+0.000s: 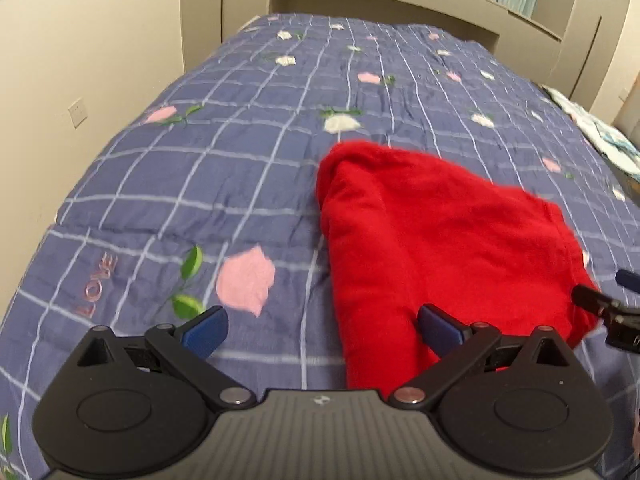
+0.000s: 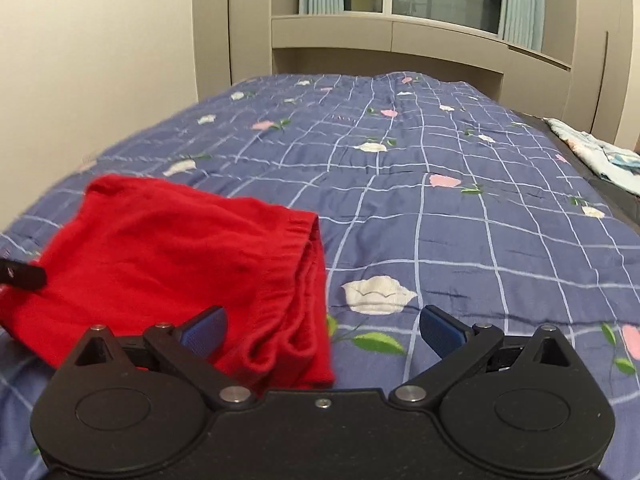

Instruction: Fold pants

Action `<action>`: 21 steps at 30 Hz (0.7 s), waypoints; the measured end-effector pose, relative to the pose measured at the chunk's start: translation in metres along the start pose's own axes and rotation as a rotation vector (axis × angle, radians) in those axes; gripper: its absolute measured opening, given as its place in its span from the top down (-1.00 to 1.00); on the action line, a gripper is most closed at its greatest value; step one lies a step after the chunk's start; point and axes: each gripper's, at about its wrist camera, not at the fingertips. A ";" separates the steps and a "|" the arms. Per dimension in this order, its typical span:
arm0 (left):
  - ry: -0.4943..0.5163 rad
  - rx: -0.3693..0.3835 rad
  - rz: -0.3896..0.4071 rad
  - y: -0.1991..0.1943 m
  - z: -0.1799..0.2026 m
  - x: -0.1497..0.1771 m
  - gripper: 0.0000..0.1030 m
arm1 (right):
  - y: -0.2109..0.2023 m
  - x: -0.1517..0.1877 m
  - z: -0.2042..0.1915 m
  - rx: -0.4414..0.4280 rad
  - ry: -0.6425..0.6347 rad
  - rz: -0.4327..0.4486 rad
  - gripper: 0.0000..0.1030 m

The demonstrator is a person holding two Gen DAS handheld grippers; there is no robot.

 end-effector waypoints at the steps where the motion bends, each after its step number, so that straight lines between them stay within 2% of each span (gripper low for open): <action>1: 0.003 -0.004 -0.014 0.003 0.001 0.002 -0.99 | -0.002 0.002 0.000 -0.001 0.005 -0.003 -0.99; 5: -0.017 0.005 -0.035 0.013 0.000 0.010 -1.00 | 0.007 0.017 0.002 0.026 -0.001 -0.064 -0.99; 8: -0.023 0.020 -0.032 0.014 -0.003 0.011 -1.00 | 0.009 0.023 0.009 0.005 0.041 -0.054 -0.99; 21: -0.036 0.023 -0.016 0.014 -0.005 0.015 -1.00 | 0.005 0.030 0.006 0.020 0.027 -0.019 -0.99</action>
Point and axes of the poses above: each gripper's, at about its wrist camera, not at the fingertips, and y roughly the way its jaws point, z to its right, x to its underside, and after that the axes turned 6 degrees about y, right-handed
